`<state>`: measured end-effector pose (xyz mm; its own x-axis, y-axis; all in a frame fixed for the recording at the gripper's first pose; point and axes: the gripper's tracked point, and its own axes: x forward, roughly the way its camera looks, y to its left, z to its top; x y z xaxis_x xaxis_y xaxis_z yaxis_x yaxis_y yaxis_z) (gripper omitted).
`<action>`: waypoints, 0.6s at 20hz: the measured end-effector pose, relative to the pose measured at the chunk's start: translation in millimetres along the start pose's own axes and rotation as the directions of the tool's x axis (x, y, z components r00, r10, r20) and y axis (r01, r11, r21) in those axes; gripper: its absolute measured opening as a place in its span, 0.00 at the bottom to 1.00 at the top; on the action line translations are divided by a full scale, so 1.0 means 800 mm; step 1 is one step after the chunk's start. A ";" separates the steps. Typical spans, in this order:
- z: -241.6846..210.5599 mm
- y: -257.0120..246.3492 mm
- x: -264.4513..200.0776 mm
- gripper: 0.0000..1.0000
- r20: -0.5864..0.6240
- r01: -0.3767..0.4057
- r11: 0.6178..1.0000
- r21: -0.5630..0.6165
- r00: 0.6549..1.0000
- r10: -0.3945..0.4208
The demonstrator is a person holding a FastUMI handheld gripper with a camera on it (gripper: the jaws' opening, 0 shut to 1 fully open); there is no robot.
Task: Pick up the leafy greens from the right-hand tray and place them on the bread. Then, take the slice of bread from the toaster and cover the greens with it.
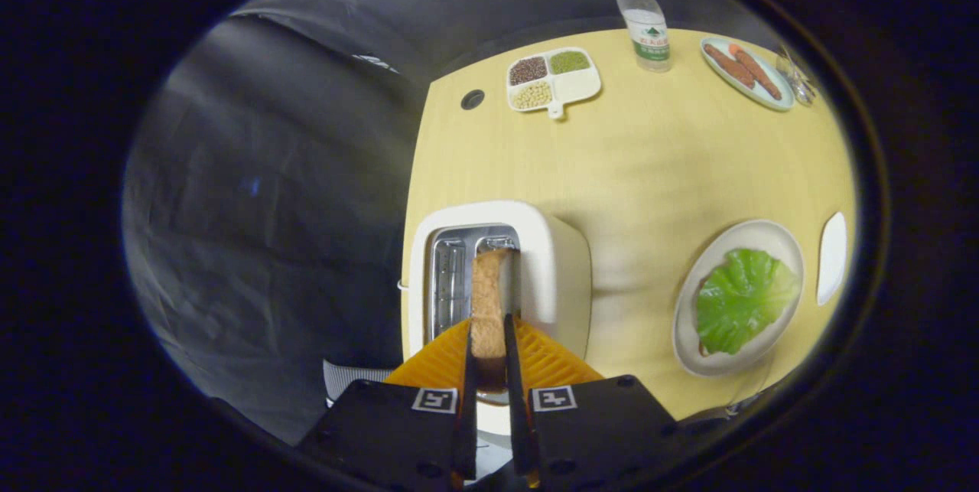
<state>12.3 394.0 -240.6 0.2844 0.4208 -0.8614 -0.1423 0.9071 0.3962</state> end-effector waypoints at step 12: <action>0.000 -0.002 -0.031 0.04 -0.035 -0.041 0.998 0.038 0.999 0.042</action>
<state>5.4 382.4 -219.6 0.2452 0.4580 -0.8545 -0.1175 0.8889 0.4428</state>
